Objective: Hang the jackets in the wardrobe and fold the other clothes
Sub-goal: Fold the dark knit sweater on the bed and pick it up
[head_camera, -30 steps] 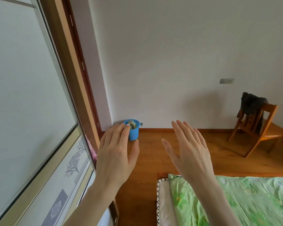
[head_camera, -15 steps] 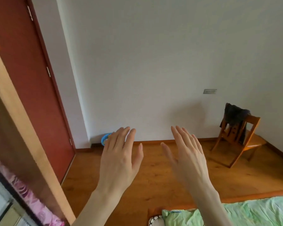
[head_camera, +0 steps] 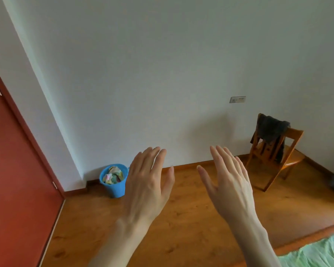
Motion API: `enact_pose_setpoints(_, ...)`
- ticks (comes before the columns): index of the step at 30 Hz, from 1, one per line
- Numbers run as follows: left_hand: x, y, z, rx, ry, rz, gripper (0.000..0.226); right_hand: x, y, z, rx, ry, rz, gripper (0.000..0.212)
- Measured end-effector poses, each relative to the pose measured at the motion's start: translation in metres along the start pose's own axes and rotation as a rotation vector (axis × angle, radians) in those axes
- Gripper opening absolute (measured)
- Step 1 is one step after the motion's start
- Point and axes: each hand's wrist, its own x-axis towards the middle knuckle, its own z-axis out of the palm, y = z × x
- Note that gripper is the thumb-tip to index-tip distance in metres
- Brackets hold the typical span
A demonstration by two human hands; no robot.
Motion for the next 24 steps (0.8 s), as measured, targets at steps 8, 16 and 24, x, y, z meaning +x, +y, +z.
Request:
enact_pose_setpoints(8, 0.135, -0.033, 0.127, -0.049, -0.06, 0.138, 0.051, 0.111, 0.064, 0.093, -0.002, 0.042, 0.146, 0.071)
enact_pose_setpoints(16, 0.244, -0.036, 0.24, -0.105, -0.108, 0.22, 0.057, 0.191, 0.142, 0.155, -0.058, 0.03, 0.214, 0.074)
enact_pose_setpoints(24, 0.326, 0.001, 0.359, -0.257, -0.144, 0.332, 0.06, 0.238, 0.221, 0.175, -0.186, 0.085, 0.358, 0.076)
